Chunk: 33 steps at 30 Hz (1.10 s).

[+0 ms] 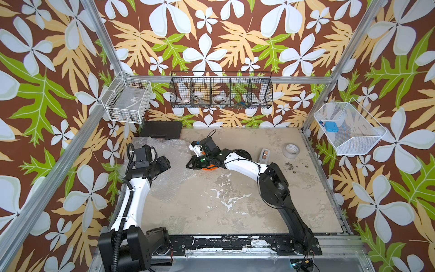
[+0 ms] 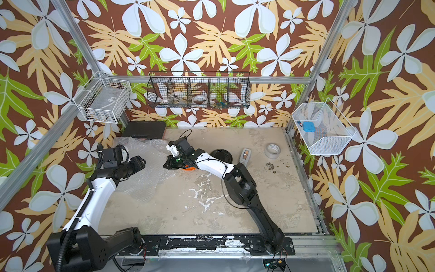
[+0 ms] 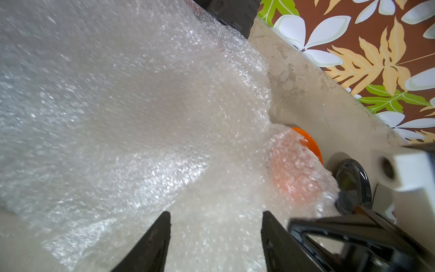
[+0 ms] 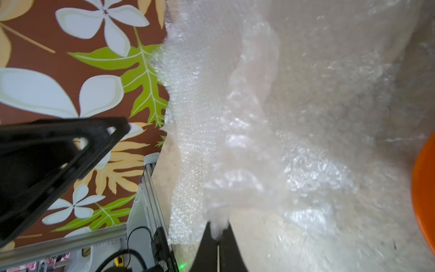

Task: Wrap dinner plates in bubble wrap
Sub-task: Move the bubble wrap to the center of the board.

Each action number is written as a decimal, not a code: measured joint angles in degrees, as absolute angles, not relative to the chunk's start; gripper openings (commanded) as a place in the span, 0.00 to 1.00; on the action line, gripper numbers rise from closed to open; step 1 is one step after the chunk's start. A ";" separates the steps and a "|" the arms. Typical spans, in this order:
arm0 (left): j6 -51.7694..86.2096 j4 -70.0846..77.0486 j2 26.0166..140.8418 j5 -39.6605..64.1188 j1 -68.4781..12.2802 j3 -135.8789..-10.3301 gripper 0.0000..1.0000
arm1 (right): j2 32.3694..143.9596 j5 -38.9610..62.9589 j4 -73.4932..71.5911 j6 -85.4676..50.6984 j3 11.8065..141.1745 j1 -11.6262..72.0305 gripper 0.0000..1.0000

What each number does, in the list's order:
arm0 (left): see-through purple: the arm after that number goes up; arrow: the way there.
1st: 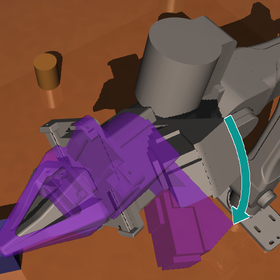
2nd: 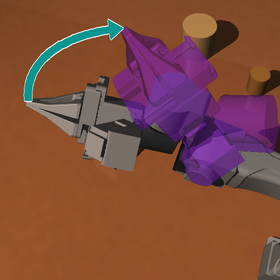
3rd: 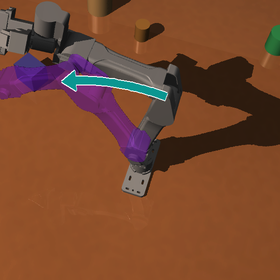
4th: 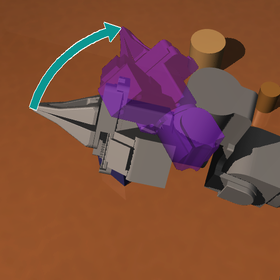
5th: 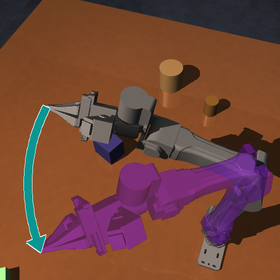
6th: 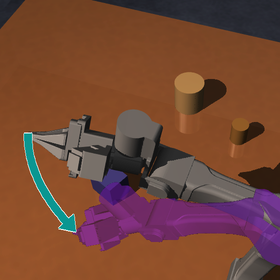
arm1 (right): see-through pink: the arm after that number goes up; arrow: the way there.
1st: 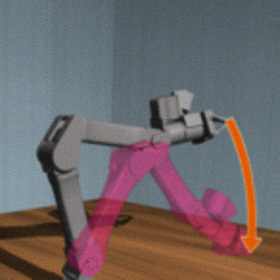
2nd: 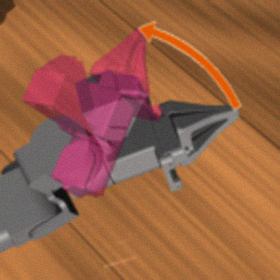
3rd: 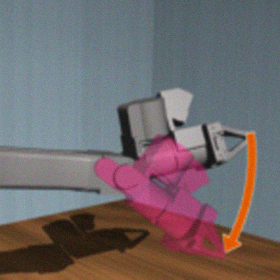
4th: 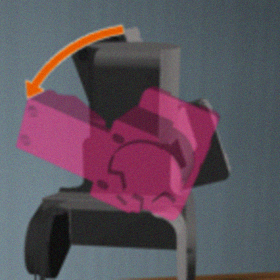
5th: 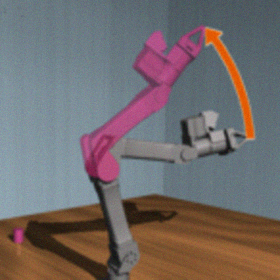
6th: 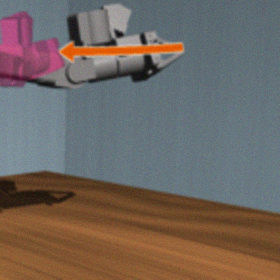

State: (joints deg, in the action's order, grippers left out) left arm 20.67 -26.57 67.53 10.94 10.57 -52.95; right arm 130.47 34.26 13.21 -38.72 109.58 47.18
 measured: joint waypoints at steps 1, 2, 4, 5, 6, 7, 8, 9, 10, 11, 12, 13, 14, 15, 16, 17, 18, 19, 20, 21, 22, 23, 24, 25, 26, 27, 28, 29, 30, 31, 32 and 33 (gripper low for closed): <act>20.64 -26.39 67.83 11.25 10.39 -53.12 0.62 | 127.76 34.28 13.47 -37.82 106.10 47.07 0.00; 20.62 -26.30 68.27 11.68 10.11 -53.34 0.61 | 125.03 34.24 14.26 -36.73 102.52 46.81 0.00; 20.43 -26.06 69.45 12.67 9.26 -53.84 0.61 | 119.35 34.24 15.73 -34.22 94.65 46.09 0.00; 20.34 -25.93 70.15 13.28 8.78 -54.11 0.61 | 116.62 34.28 16.78 -33.12 90.87 45.52 0.00; 20.18 -25.93 70.72 13.82 8.34 -54.35 0.60 | 113.99 34.37 17.78 -31.97 87.15 44.66 0.00; 20.16 -25.93 71.35 14.22 7.75 -54.61 0.60 | 111.50 34.24 19.07 -30.55 83.68 43.59 0.00; 19.92 -25.93 71.96 14.52 7.09 -54.92 0.60 | 109.27 34.00 20.67 -29.06 80.38 42.28 0.00; 19.53 -25.93 72.60 14.90 6.37 -55.27 0.60 | 107.70 33.58 22.04 -27.75 77.97 41.19 0.00; 19.35 -25.93 73.28 15.25 5.52 -55.72 0.60 | 105.93 32.51 24.16 -26.13 75.31 39.88 0.00; 19.33 -26.00 74.15 15.53 4.43 -56.40 0.59 | 104.33 31.59 26.39 -24.64 72.99 38.44 0.00; 19.09 -26.09 75.05 15.73 3.31 -57.14 0.59 | 102.85 30.68 28.05 -23.20 70.87 37.15 0.00; 18.85 -26.06 76.01 15.94 2.11 -57.87 0.59 | 101.43 29.78 29.78 -21.91 68.95 35.88 0.00; 18.50 -26.13 76.99 16.14 0.80 -58.48 0.59 | 100.05 29.10 31.64 -20.49 67.16 34.52 0.00; 18.09 -26.22 77.80 16.40 -0.45 -58.78 0.59 | 99.15 28.45 32.95 -19.62 65.93 33.34 0.00; 18.09 -26.26 78.52 16.49 -1.69 -58.89 0.59 | 98.30 27.86 34.44 -18.48 64.71 31.94 0.00; 18.04 -26.46 79.24 16.58 -3.07 -58.87 0.59 | 97.69 26.96 35.92 -17.39 63.81 30.57 0.00; 17.91 -26.79 79.81 16.60 -4.10 -58.81 0.59 | 97.32 26.26 36.91 -16.73 63.20 29.45 0.00; 17.89 -26.96 80.49 16.56 -5.30 -58.57 0.59 | 97.08 25.26 37.98 -15.92 62.61 27.99 0.00; 17.85 -27.27 81.17 16.56 -6.39 -58.28 0.59 | 97.03 24.49 39.03 -15.42 62.15 26.44 0.00; 17.69 -27.66 81.69 16.53 -7.18 -58.04 0.59 | 97.03 23.73 39.66 -15.00 61.84 25.19 0.00; 17.69 -28.05 82.35 16.53 -7.92 -57.67 0.59 | 97.17 22.74 40.34 -14.79 61.58 23.59 0.00; 17.67 -28.47 82.94 16.32 -8.45 -57.21 0.59 | 97.34 21.71 40.82 -14.57 61.52 22.06 0.00; 17.63 -28.93 83.40 15.94 -8.99 -56.77 0.59 | 97.58 20.69 41.12 -14.46 61.63 20.84 0.00; 17.56 -29.43 83.81 15.57 -9.52 -56.38 0.58 | 97.95 19.33 41.39 -14.31 61.93 19.42 0.00; 17.50 -29.85 84.16 15.44 -10.13 -55.94 0.53 | 98.43 17.89 41.63 -14.22 62.50 18.00 0.00; 17.41 -30.13 84.36 15.46 -10.74 -55.53 0.49 | 98.87 16.91 41.65 -14.15 63.09 16.99 0.00; 17.19 -30.35 84.42 15.49 -11.31 -55.02 0.47 | 99.66 15.88 41.67 -14.15 64.10 15.62 0.00; 16.60 -30.57 84.47 15.66 -11.84 -54.57 0.46 | 100.73 14.98 41.69 -14.15 65.52 14.48 0.00; 16.38 -30.70 84.55 16.01 -12.16 -54.17 0.46 | 101.78 14.20 41.71 -14.17 66.89 13.76 0.00; 16.40 -30.94 84.75 16.71 -12.29 -53.82 0.46 | 103.02 12.91 41.43 -14.55 68.62 13.21 0.00; 16.40 -31.11 84.90 17.08 -12.32 -53.49 0.46 | 103.96 11.90 41.01 -14.61 69.89 13.06 0.00; 16.40 -31.24 84.97 17.47 -12.36 -53.28 0.46 | 104.62 11.42 40.64 -14.79 70.78 13.08 0.00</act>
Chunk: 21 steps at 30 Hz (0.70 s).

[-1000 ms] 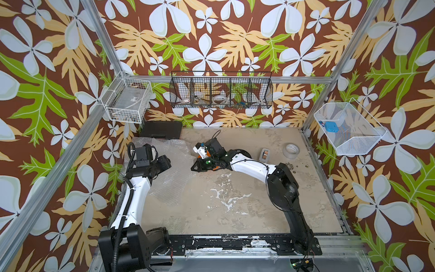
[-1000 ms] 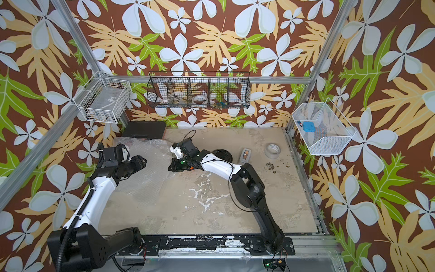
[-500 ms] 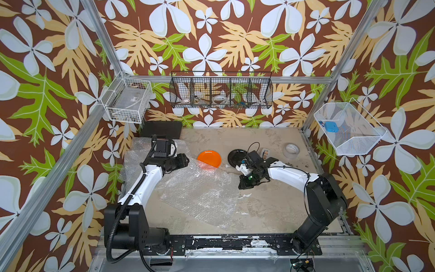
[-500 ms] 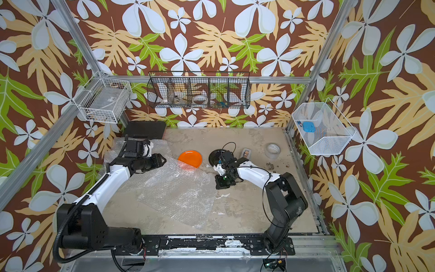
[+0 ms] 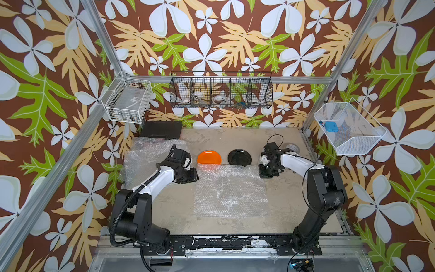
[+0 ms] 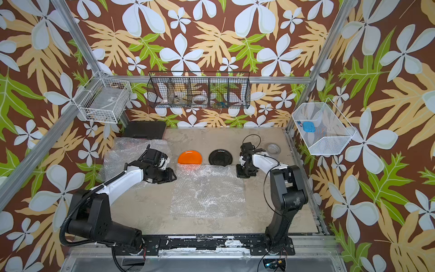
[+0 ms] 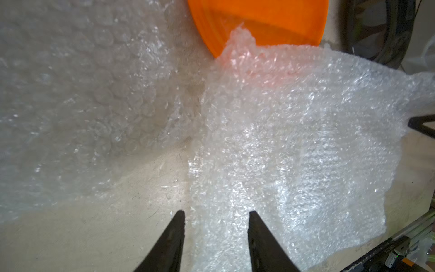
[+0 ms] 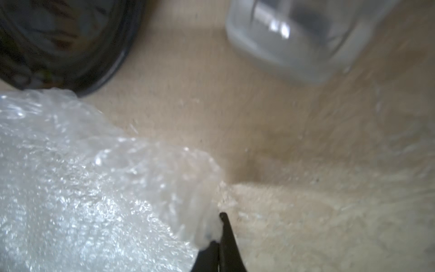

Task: Wrap dinner plates in bubble wrap
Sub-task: Move the bubble wrap to the center of the board.

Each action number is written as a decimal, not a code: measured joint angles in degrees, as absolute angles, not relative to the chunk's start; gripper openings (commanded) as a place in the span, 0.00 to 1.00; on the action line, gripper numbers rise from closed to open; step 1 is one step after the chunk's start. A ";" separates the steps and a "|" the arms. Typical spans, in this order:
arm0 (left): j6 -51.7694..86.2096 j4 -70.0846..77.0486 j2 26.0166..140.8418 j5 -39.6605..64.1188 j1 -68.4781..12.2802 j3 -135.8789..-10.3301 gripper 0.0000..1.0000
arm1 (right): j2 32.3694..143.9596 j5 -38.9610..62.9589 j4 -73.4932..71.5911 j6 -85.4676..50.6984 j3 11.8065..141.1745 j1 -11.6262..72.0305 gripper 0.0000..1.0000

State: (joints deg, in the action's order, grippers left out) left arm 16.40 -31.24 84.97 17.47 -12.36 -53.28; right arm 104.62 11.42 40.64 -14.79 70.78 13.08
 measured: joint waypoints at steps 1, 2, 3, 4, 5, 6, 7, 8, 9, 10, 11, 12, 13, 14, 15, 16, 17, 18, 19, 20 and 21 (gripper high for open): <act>16.43 -31.57 84.95 18.02 -12.45 -53.17 0.46 | 105.01 11.14 40.36 -14.90 71.40 13.15 0.03; 16.43 -31.73 84.88 18.48 -12.56 -53.17 0.46 | 105.16 10.33 40.23 -15.27 71.85 13.21 0.12; 16.45 -31.75 84.79 18.74 -12.64 -53.19 0.46 | 105.19 10.07 40.14 -16.01 72.10 13.19 0.23; 16.47 -31.97 84.71 19.05 -12.71 -53.41 0.46 | 105.14 9.56 40.03 -16.49 72.25 13.13 0.34; 16.67 -32.29 84.71 19.31 -12.86 -53.93 0.46 | 104.95 8.47 40.05 -16.51 72.34 13.13 0.43; 16.82 -32.34 84.73 19.44 -12.97 -54.50 0.46 | 104.64 7.53 40.14 -16.67 72.40 13.10 0.46; 17.06 -32.34 84.79 19.57 -13.23 -55.44 0.46 | 104.07 6.72 40.40 -16.99 72.60 13.08 0.46; 17.58 -32.27 84.88 19.64 -13.47 -56.40 0.46 | 103.50 6.07 40.73 -17.26 72.95 13.15 0.47; 18.00 -32.10 85.08 19.66 -13.85 -57.43 0.46 | 102.61 5.37 40.71 -17.82 73.45 13.19 0.47; 18.06 -31.79 85.45 19.75 -14.52 -58.43 0.46 | 101.73 5.28 40.56 -17.89 73.84 13.19 0.47; 18.44 -31.48 85.97 19.77 -15.22 -59.27 0.46 | 100.77 5.65 39.94 -18.04 73.95 13.19 0.46; 19.03 -30.96 86.85 19.81 -16.25 -60.18 0.46 | 99.88 6.39 39.16 -18.35 73.84 13.19 0.47; 19.42 -30.35 87.90 19.81 -17.34 -61.04 0.45 | 99.07 8.25 37.85 -19.22 73.43 13.28 0.46; 19.64 -29.85 88.86 19.88 -18.24 -61.63 0.45 | 98.61 10.28 36.62 -19.59 72.93 13.41 0.46; 20.14 -29.30 90.13 19.84 -19.46 -62.22 0.45 | 98.45 12.62 35.16 -20.05 72.34 13.72 0.46; 20.82 -28.77 91.39 19.70 -20.73 -62.63 0.45 | 98.61 15.40 33.58 -20.99 71.68 14.26 0.46; 20.86 -28.29 92.36 19.66 -21.67 -62.74 0.45 | 99.00 18.00 32.21 -21.08 71.07 14.74 0.45; 20.95 -27.81 93.49 19.40 -22.74 -62.76 0.44 | 99.59 20.56 30.50 -21.98 70.19 15.18 0.45; 21.19 -27.29 94.63 19.27 -23.79 -62.67 0.44 | 100.16 22.83 28.88 -22.55 69.17 15.40 0.45; 21.34 -26.81 95.48 19.16 -24.43 -62.43 0.44 | 100.73 24.36 27.66 -23.05 67.99 15.42 0.45; 21.45 -26.24 96.38 18.68 -24.93 -61.80 0.44 | 101.30 25.04 26.65 -24.03 66.81 15.38 0.44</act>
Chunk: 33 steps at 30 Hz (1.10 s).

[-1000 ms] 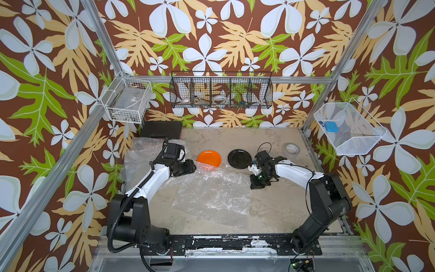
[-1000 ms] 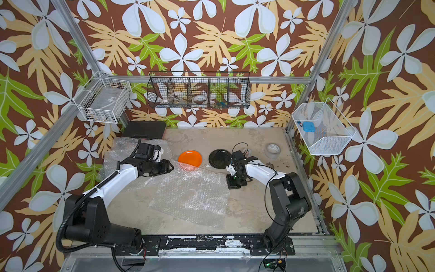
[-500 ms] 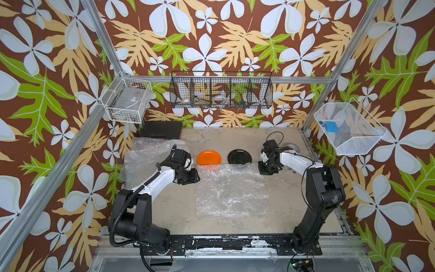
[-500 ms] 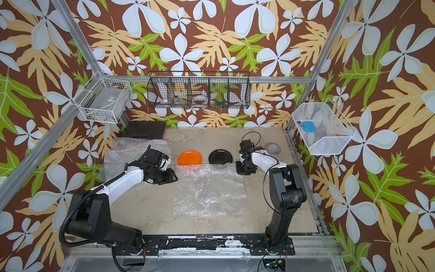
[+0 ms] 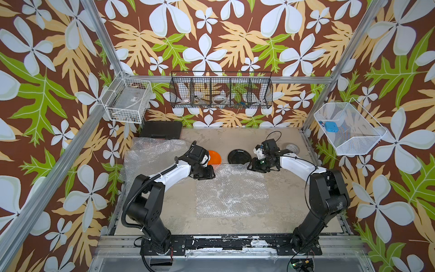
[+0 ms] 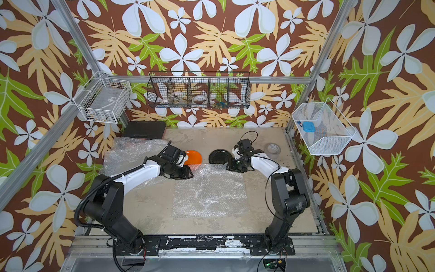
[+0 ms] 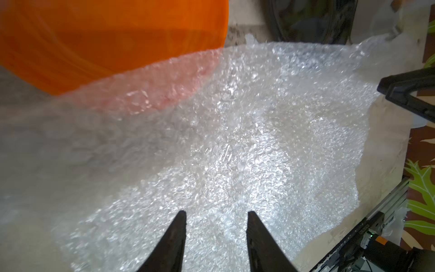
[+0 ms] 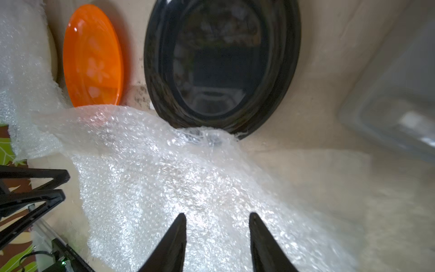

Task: Wrap dinner plates in bubble wrap
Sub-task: Move the bubble wrap to the center of the board.

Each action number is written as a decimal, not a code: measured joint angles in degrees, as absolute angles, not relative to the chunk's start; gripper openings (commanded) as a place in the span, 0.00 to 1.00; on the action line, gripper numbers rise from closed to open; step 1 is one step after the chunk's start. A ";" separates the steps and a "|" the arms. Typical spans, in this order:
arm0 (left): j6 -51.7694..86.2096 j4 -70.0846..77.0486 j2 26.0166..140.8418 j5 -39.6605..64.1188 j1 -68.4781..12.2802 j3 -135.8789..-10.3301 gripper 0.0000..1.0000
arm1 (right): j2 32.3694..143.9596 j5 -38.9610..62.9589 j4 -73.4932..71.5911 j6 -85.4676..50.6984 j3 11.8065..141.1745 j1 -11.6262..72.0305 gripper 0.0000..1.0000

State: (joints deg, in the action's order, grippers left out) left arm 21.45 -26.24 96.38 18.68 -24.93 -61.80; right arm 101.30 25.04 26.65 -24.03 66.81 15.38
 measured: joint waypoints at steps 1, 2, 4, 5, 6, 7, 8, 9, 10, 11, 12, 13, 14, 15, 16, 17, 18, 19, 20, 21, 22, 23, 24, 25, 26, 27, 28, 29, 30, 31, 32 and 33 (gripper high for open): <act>21.80 -25.78 97.06 18.11 -25.19 -60.97 0.44 | 101.78 25.91 25.96 -24.18 65.56 15.31 0.44; 22.22 -25.47 97.54 17.87 -25.28 -60.07 0.44 | 102.06 26.28 25.26 -24.71 64.38 15.25 0.44; 22.24 -25.12 97.86 17.58 -25.58 -57.74 0.44 | 101.95 26.81 24.01 -25.30 61.58 15.33 0.44; 22.35 -25.06 97.76 17.65 -25.71 -56.71 0.44 | 101.62 27.03 23.53 -25.39 60.23 15.38 0.44; 22.35 -24.71 97.36 17.82 -25.85 -55.27 0.44 | 100.95 27.07 23.07 -25.50 58.33 15.38 0.44; 22.35 -24.40 96.77 18.35 -25.93 -53.80 0.44 | 100.14 27.27 22.72 -25.76 56.49 15.42 0.44; 22.37 -23.99 96.09 18.92 -25.96 -52.73 0.43 | 99.26 27.55 22.52 -26.37 54.83 15.42 0.44; 22.44 -23.29 95.26 19.51 -25.98 -51.37 0.43 | 98.32 28.36 22.11 -26.65 53.39 15.42 0.44; 22.59 -22.22 94.28 20.40 -25.98 -49.87 0.43 | 97.23 28.47 21.56 -26.74 51.86 15.42 0.44; 22.74 -21.52 93.43 21.12 -25.98 -48.62 0.43 | 96.31 28.62 21.23 -26.74 50.68 15.46 0.44; 22.98 -20.51 92.33 21.76 -26.00 -47.07 0.43 | 95.15 28.64 21.08 -26.74 49.41 15.64 0.44; 23.24 -19.92 91.18 22.74 -26.02 -45.60 0.43 | 94.00 28.60 21.19 -26.76 48.31 15.79 0.44; 23.64 -20.01 90.19 23.38 -26.04 -44.56 0.43 | 93.14 28.58 21.52 -26.79 47.62 15.90 0.44; 23.88 -20.60 89.01 24.16 -26.06 -43.44 0.43 | 92.27 28.53 22.33 -26.89 47.05 16.01 0.44; 24.08 -21.28 88.07 24.51 -26.09 -42.74 0.43 | 91.61 28.51 23.18 -26.98 46.94 15.99 0.44; 24.32 -22.06 87.44 24.58 -26.09 -42.52 0.43 | 91.29 28.42 23.77 -26.98 47.22 15.99 0.44; 24.49 -23.03 86.85 24.56 -26.09 -42.81 0.44 | 91.20 28.32 24.60 -27.00 48.18 15.90 0.44; 24.53 -24.10 86.70 24.25 -26.09 -43.90 0.44 | 91.20 28.18 25.15 -26.98 49.47 15.84 0.44; 24.51 -24.73 86.80 23.73 -26.09 -45.23 0.44 | 91.29 28.05 25.58 -26.98 50.85 15.84 0.44; 24.49 -25.36 87.22 22.72 -26.09 -47.31 0.45 | 91.50 28.01 25.76 -27.00 52.75 15.84 0.44; 24.43 -25.67 87.85 21.56 -26.09 -49.60 0.45 | 91.90 27.92 25.63 -27.03 54.48 15.81 0.43; 24.29 -25.76 88.49 20.56 -26.09 -51.46 0.45 | 92.44 27.86 25.34 -27.09 56.16 15.77 0.43; 24.18 -26.04 89.49 19.05 -26.09 -53.87 0.44 | 93.21 27.83 25.19 -27.24 57.74 15.73 0.43; 23.99 -26.44 90.61 17.28 -26.09 -56.10 0.44 | 94.26 27.90 24.88 -27.64 59.33 15.68 0.43; 23.83 -26.63 91.50 15.77 -26.09 -57.71 0.44 | 95.31 27.94 24.29 -28.10 60.45 15.64 0.42; 23.83 -26.96 92.64 13.93 -26.09 -59.57 0.44 | 96.38 28.05 23.75 -28.08 61.32 15.59 0.42; 23.81 -27.05 93.76 12.16 -26.09 -61.06 0.44 | 97.67 28.23 23.18 -28.32 62.13 15.46 0.41; 23.77 -27.07 94.70 10.87 -26.06 -62.00 0.43 | 98.70 28.45 22.61 -28.32 62.59 15.33 0.41; 23.62 -27.20 95.90 9.89 -26.04 -62.98 0.43 | 99.96 28.77 21.89 -28.60 62.92 15.11 0.41; 23.59 -27.27 97.01 9.06 -26.02 -63.66 0.43 | 101.03 29.04 21.26 -28.97 63.00 14.87 0.41; 23.55 -27.22 98.02 7.99 -26.02 -64.05 0.43 | 101.78 29.17 20.91 -29.67 63.00 14.61 0.40; 23.38 -27.11 98.87 7.11 -26.02 -64.14 0.42 | 102.56 29.17 20.49 -29.76 62.98 14.28 0.40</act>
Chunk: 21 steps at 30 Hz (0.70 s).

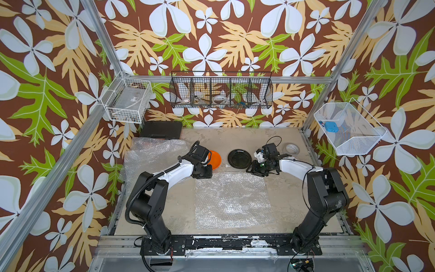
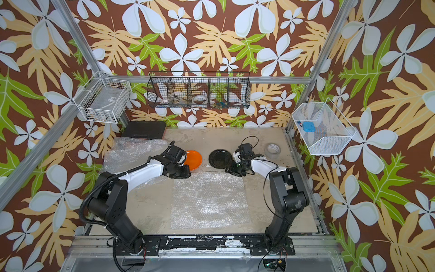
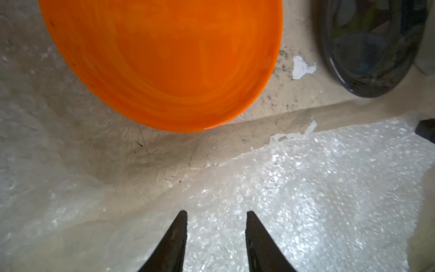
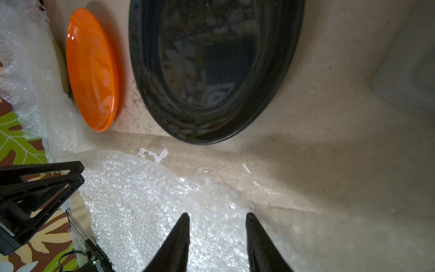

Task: Wrap dinner plates in bubble wrap
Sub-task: Move the bubble wrap to the center of the board, then pick up the plate from the center of the board.

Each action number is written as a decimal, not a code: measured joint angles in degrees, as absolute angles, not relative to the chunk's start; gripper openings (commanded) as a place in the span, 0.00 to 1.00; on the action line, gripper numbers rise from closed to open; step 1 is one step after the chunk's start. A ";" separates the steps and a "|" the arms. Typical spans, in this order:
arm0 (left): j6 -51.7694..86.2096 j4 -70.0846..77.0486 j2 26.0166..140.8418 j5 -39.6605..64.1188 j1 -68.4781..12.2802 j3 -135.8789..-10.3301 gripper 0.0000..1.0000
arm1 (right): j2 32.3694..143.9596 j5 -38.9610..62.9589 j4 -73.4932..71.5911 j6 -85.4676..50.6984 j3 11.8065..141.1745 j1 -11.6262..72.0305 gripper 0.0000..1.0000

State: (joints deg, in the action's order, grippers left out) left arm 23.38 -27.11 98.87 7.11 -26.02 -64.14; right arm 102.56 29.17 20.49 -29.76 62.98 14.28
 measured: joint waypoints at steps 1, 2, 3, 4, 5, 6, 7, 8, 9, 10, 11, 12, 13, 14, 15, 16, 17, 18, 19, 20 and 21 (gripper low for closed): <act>23.42 -27.18 99.68 6.07 -26.02 -64.05 0.42 | 103.20 29.10 20.01 -29.89 62.96 13.91 0.39; 23.42 -27.09 100.29 5.15 -26.00 -63.88 0.41 | 103.63 28.99 19.55 -29.95 62.94 13.58 0.39; 23.42 -26.81 101.10 3.60 -25.89 -63.57 0.41 | 104.12 28.71 18.92 -30.02 62.78 13.13 0.39; 23.42 -26.63 101.84 2.57 -25.76 -63.29 0.41 | 104.55 28.47 18.13 -30.26 62.41 12.53 0.39; 23.44 -26.57 102.41 1.76 -25.56 -62.94 0.41 | 104.84 28.38 17.43 -30.74 61.89 11.97 0.39; 23.42 -26.55 102.94 0.82 -25.19 -62.41 0.41 | 105.12 28.27 16.62 -31.14 60.95 11.16 0.39; 23.70 -25.71 102.85 0.03 -24.86 -61.95 0.41 | 105.27 28.69 15.73 -31.51 59.79 10.24 0.38; 23.64 -25.06 102.83 -0.56 -24.64 -61.52 0.41 | 105.25 29.85 14.70 -31.68 58.98 9.50 0.38; 23.73 -24.10 102.69 -1.06 -24.43 -61.04 0.41 | 105.19 30.46 13.50 -32.34 58.22 8.71 0.38; 23.77 -23.44 102.52 -1.39 -24.32 -60.64 0.41 | 105.08 31.22 12.36 -32.77 57.49 8.08 0.38; 23.86 -23.03 102.41 -1.48 -24.23 -60.36 0.41 | 104.97 31.66 11.55 -32.80 56.99 7.60 0.38; 23.88 -22.57 102.30 -1.54 -24.14 -60.14 0.41 | 104.90 32.03 11.05 -32.80 56.66 7.31 0.38; 23.88 -22.28 102.30 -1.61 -24.10 -60.12 0.41 | 104.90 32.51 10.74 -32.80 56.58 7.01 0.38; 23.90 -22.17 102.35 -1.63 -24.10 -60.20 0.41 | 104.90 32.64 10.70 -32.84 56.60 6.79 0.37; 23.94 -22.20 102.50 -1.61 -24.10 -60.49 0.41 | 104.92 32.42 10.83 -32.84 56.88 6.63 0.37; 24.12 -22.22 102.78 -1.56 -24.08 -60.93 0.41 | 105.03 31.90 11.27 -32.82 57.43 6.57 0.37; 24.21 -22.20 103.00 -1.48 -24.05 -61.36 0.41 | 105.12 31.33 11.73 -32.77 57.93 6.55 0.37; 24.32 -22.22 103.18 -1.45 -24.03 -61.84 0.41 | 105.12 30.24 12.40 -32.73 58.65 6.48 0.37; 24.40 -22.41 103.22 -1.48 -24.03 -62.26 0.41 | 105.01 28.80 13.02 -32.73 59.27 6.39 0.37; 24.64 -22.61 103.04 -1.45 -24.01 -62.65 0.41 | 104.75 28.01 13.61 -32.73 59.81 6.33 0.37; 24.93 -22.83 102.50 -1.43 -23.99 -63.13 0.41 | 104.12 27.77 14.31 -32.75 60.38 6.17 0.37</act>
